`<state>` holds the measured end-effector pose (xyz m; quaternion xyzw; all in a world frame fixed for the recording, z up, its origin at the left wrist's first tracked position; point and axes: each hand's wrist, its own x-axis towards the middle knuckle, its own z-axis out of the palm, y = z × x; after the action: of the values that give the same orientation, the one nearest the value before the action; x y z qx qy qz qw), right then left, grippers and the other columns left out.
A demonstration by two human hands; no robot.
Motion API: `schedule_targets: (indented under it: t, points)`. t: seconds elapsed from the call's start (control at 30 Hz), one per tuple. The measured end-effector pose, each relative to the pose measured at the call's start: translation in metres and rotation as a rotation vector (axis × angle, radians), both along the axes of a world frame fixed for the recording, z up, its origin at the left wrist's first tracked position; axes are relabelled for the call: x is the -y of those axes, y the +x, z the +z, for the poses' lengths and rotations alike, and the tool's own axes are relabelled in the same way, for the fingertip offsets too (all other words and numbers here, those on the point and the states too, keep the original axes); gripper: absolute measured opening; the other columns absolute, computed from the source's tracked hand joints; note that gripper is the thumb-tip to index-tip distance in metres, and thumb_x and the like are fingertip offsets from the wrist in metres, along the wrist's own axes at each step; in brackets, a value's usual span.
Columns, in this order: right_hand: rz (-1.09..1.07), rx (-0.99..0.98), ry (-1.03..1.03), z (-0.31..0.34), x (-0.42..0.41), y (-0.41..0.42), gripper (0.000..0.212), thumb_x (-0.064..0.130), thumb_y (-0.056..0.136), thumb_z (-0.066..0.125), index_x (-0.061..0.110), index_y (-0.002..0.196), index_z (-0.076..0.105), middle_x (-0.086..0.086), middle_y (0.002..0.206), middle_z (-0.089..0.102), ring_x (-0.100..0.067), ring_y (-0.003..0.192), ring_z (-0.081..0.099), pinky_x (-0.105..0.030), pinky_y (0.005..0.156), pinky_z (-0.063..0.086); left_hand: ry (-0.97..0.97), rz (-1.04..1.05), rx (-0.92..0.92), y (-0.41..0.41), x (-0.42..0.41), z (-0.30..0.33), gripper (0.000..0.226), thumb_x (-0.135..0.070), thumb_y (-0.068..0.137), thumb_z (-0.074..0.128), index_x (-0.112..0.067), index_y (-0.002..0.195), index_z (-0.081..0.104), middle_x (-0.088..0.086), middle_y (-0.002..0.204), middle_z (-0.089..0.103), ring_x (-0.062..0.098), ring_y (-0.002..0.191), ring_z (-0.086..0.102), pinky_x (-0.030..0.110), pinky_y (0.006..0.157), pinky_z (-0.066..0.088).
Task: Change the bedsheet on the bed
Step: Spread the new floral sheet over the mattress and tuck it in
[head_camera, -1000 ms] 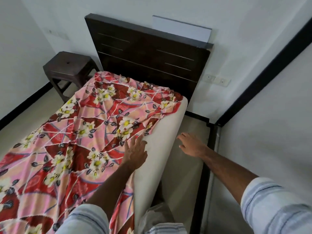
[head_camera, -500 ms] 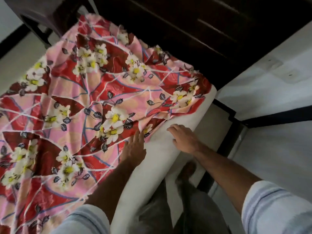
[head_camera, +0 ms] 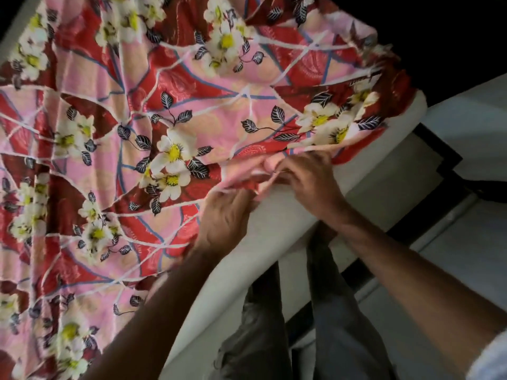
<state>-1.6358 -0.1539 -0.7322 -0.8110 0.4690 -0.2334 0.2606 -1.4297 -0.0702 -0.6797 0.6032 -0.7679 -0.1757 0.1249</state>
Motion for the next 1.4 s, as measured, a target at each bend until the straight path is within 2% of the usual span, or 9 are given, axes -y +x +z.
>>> schedule_targets:
  t: [0.2, 0.37, 0.53, 0.6, 0.73, 0.97, 1.1, 1.27, 1.4]
  points:
    - [0.206, -0.120, 0.255, 0.081, 0.026, -0.144, 0.011, 0.029, 0.085, 0.061, 0.023, 0.092, 0.067, 0.002, 0.085, 0.072, -0.022, 0.082, 0.065, -0.034, 0.074, 0.043, 0.294, -0.208, -0.166, -0.126, 0.010, 0.033, 0.026, -0.016, 0.090, 0.063, -0.021, 0.109, 0.047, 0.005, 0.072, 0.067, 0.029, 0.055, 0.062, 0.030, 0.043, 0.043]
    - [0.278, -0.350, 0.388, 0.102, 0.024, -0.195, 0.005, 0.031, 0.078, 0.072, 0.028, 0.082, 0.071, 0.025, 0.079, 0.051, -0.019, 0.081, 0.062, -0.031, 0.070, 0.033, 0.350, -0.415, -0.133, -0.173, 0.017, -0.005, 0.021, -0.008, 0.077, 0.076, -0.016, 0.094, 0.068, 0.006, 0.075, 0.069, 0.028, 0.060, 0.067, 0.030, 0.047, 0.046]
    - [0.273, -0.662, 0.722, 0.060, 0.011, -0.193, 0.009, 0.024, 0.089, 0.069, 0.029, 0.096, 0.071, 0.013, 0.099, 0.068, -0.010, 0.102, 0.062, -0.024, 0.080, 0.036, 0.796, -0.743, 0.053, -0.158, 0.024, -0.025, 0.030, -0.025, 0.098, 0.063, -0.015, 0.126, 0.068, 0.006, 0.128, 0.067, 0.024, 0.116, 0.063, 0.036, 0.098, 0.049]
    - [-0.023, -0.473, 0.799, 0.041, 0.018, -0.191, 0.018, 0.025, 0.094, 0.065, 0.021, 0.112, 0.066, 0.004, 0.109, 0.067, -0.018, 0.106, 0.063, -0.025, 0.079, 0.040, 0.845, -0.668, 0.071, -0.151, 0.029, -0.019, 0.032, -0.026, 0.102, 0.055, -0.019, 0.133, 0.064, 0.002, 0.136, 0.063, 0.020, 0.123, 0.059, 0.033, 0.103, 0.046]
    - [-0.518, 0.082, 0.807, 0.026, 0.057, -0.156, 0.030, 0.039, 0.094, 0.066, 0.018, 0.115, 0.061, 0.015, 0.089, 0.061, 0.000, 0.079, 0.058, -0.011, 0.063, 0.041, 0.328, -0.245, -0.197, -0.133, 0.055, -0.016, 0.023, -0.014, 0.097, 0.049, -0.015, 0.111, 0.068, 0.002, 0.107, 0.070, 0.016, 0.096, 0.067, 0.027, 0.080, 0.054]
    - [-0.697, 0.405, 0.846, 0.023, 0.082, -0.103, 0.020, 0.035, 0.091, 0.066, 0.016, 0.097, 0.062, -0.001, 0.091, 0.067, -0.014, 0.079, 0.064, -0.025, 0.072, 0.050, 0.365, 0.164, 0.111, -0.118, 0.126, -0.031, 0.059, -0.040, 0.096, 0.056, -0.015, 0.147, 0.039, 0.012, 0.154, 0.036, 0.036, 0.137, 0.043, 0.060, 0.104, 0.042]
    - [-1.035, 0.945, 0.830, 0.024, 0.069, -0.151, 0.019, 0.037, 0.091, 0.064, 0.021, 0.087, 0.056, -0.011, 0.084, 0.060, -0.025, 0.078, 0.060, -0.039, 0.074, 0.047, 0.404, 0.076, 0.140, -0.125, 0.147, -0.037, 0.075, -0.055, 0.093, 0.037, -0.017, 0.157, 0.026, 0.013, 0.159, 0.032, 0.037, 0.142, 0.040, 0.059, 0.102, 0.047]
    - [-1.055, 1.032, 0.811, 0.026, 0.058, -0.211, 0.051, 0.042, 0.076, 0.081, 0.004, 0.098, 0.057, -0.011, 0.082, 0.063, -0.022, 0.070, 0.059, -0.030, 0.064, 0.046, 0.306, -0.096, 0.264, -0.148, 0.153, -0.033, 0.077, -0.045, 0.098, 0.052, -0.021, 0.162, 0.016, 0.008, 0.166, 0.021, 0.036, 0.149, 0.028, 0.062, 0.103, 0.045]
    - [-1.231, 0.985, 0.608, 0.023, 0.060, -0.252, 0.021, 0.010, 0.086, 0.074, 0.021, 0.099, 0.061, 0.009, 0.077, 0.069, -0.008, 0.065, 0.061, -0.021, 0.054, 0.046, 0.233, -0.196, 0.357, -0.152, 0.151, -0.031, 0.088, -0.044, 0.093, 0.061, -0.020, 0.163, 0.013, 0.008, 0.170, 0.007, 0.036, 0.155, 0.014, 0.064, 0.106, 0.039]
